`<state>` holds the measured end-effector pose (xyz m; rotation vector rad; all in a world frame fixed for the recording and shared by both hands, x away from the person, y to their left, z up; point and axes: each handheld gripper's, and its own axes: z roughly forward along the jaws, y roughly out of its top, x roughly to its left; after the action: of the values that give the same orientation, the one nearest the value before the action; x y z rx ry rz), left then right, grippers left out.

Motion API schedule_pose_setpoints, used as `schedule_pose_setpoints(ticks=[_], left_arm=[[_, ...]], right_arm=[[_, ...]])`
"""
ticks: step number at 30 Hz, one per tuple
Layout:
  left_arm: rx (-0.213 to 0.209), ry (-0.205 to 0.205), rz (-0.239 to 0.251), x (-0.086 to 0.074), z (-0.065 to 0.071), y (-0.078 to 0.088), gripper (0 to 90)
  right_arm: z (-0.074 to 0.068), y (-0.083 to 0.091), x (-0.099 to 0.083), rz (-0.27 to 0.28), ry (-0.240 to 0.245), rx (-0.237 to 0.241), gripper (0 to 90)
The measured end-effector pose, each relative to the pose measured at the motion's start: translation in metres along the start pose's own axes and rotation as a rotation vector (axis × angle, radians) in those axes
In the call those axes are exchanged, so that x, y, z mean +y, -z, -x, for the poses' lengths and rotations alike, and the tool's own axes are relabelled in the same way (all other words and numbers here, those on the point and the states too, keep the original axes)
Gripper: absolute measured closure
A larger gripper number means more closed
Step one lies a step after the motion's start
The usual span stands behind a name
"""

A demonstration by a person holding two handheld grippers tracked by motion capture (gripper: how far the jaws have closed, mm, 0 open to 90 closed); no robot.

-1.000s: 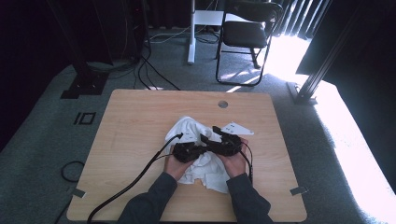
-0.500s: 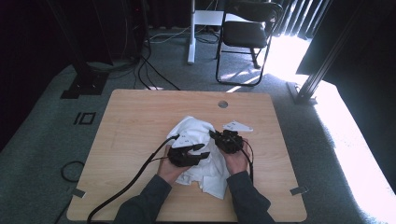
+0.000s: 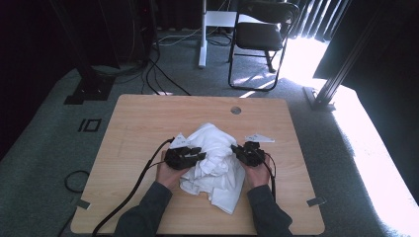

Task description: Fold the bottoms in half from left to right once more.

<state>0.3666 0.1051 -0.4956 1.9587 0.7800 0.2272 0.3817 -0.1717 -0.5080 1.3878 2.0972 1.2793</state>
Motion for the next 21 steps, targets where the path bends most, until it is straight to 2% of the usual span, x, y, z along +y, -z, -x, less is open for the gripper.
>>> schedule_pose_setpoints(ticks=[2,4,8,10,11,12,15,18,21], left_arm=[[0.003,-0.010,0.008,0.000,0.004,-0.001,68.4],[0.005,-0.016,0.014,0.001,0.005,0.001,68.5],[0.012,-0.021,0.010,0.002,0.005,0.002,68.5],[0.014,-0.022,0.015,0.002,0.007,0.002,68.5],[0.017,-0.020,0.018,0.002,0.008,0.002,68.4],[0.016,-0.018,0.019,0.002,0.009,0.002,68.3],[0.004,-0.010,0.024,0.002,0.011,0.002,67.8],[-0.008,-0.020,0.023,0.001,0.014,0.003,64.8],[-0.025,-0.022,0.033,0.003,0.015,0.006,62.4]], right_arm=[[-0.002,0.004,0.001,0.005,0.000,-0.012,69.4],[-0.005,0.013,0.003,0.040,-0.008,-0.027,57.2],[-0.020,0.035,0.009,0.140,0.001,-0.011,50.1],[-0.025,0.038,0.011,0.155,0.015,0.003,50.0],[-0.036,0.039,0.014,0.151,0.057,0.040,48.7],[-0.042,0.038,0.015,0.144,0.080,0.048,48.7],[-0.054,0.029,0.012,0.086,0.117,0.075,48.7],[-0.057,0.022,0.002,0.021,0.154,0.059,55.9],[-0.055,0.021,-0.009,-0.031,0.162,0.059,60.0]])
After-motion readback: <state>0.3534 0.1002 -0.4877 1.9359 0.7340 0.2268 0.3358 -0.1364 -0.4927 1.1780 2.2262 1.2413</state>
